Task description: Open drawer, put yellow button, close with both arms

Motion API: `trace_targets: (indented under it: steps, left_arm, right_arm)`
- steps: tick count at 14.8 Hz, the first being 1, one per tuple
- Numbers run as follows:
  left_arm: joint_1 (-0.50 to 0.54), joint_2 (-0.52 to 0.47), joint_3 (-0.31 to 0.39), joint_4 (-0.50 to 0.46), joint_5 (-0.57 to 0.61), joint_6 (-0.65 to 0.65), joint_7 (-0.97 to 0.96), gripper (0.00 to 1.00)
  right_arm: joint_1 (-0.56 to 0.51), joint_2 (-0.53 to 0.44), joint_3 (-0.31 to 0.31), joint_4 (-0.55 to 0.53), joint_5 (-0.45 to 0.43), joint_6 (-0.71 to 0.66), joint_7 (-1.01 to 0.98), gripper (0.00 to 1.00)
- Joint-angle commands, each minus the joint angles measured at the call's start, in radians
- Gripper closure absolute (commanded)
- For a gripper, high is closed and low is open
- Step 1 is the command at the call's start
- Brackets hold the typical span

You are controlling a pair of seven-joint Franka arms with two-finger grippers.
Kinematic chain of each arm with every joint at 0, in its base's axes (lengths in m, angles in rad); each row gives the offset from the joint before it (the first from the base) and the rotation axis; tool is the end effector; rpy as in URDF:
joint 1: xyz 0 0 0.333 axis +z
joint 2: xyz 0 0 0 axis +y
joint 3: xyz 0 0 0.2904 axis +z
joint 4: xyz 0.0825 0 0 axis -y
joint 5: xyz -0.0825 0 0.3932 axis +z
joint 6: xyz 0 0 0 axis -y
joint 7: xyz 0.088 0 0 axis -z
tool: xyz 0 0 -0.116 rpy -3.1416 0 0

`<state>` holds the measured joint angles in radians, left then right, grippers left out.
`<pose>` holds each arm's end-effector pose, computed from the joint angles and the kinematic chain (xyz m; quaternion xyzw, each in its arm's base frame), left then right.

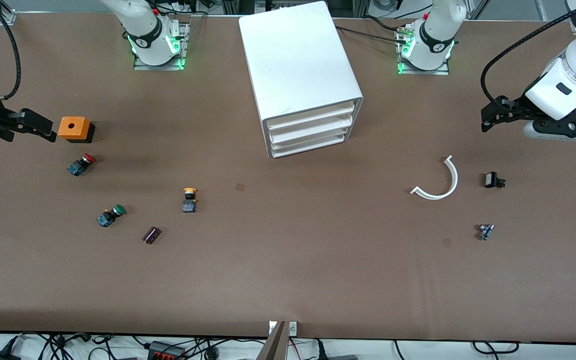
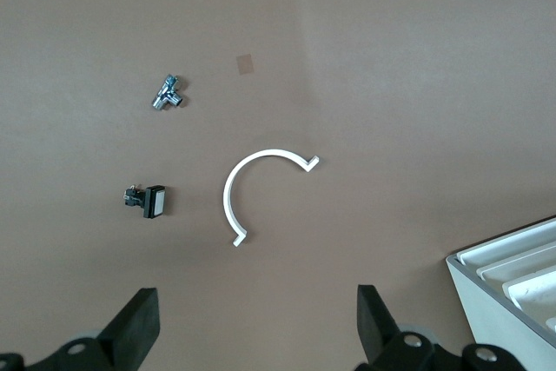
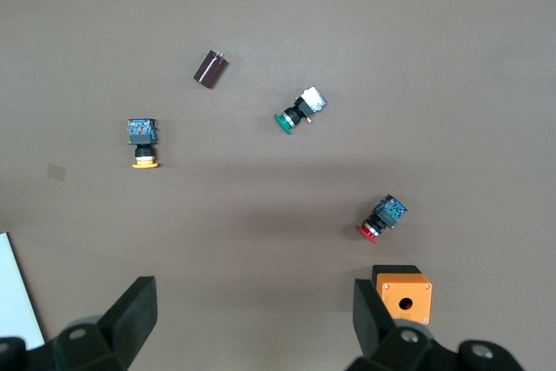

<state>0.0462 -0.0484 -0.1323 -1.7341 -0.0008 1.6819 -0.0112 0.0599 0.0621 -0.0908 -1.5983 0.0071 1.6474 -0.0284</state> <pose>0.5539 -0.0492 0.5474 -0.9993 0.0373 0.0020 0.0029 0.5856 -0.0160 0.5477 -1.0000 0.0015 0.0063 0.0009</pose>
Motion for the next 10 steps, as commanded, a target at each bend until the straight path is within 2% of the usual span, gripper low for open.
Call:
trace_targets:
  steps: [1,8,10]
  left_arm:
    - [-0.006,0.007,-0.003,0.025,0.018,-0.024,0.013,0.00]
    - [-0.005,0.007,-0.001,0.025,0.016,-0.025,0.005,0.00]
    - [-0.006,0.007,-0.001,0.027,0.009,-0.065,0.005,0.00]
  right_arm:
    - [-0.003,-0.010,0.005,-0.019,-0.016,0.009,-0.011,0.00]
    - [0.003,-0.016,0.006,-0.015,-0.036,0.011,-0.011,0.00]
    - [0.001,-0.022,0.006,-0.019,-0.045,0.011,-0.033,0.00]
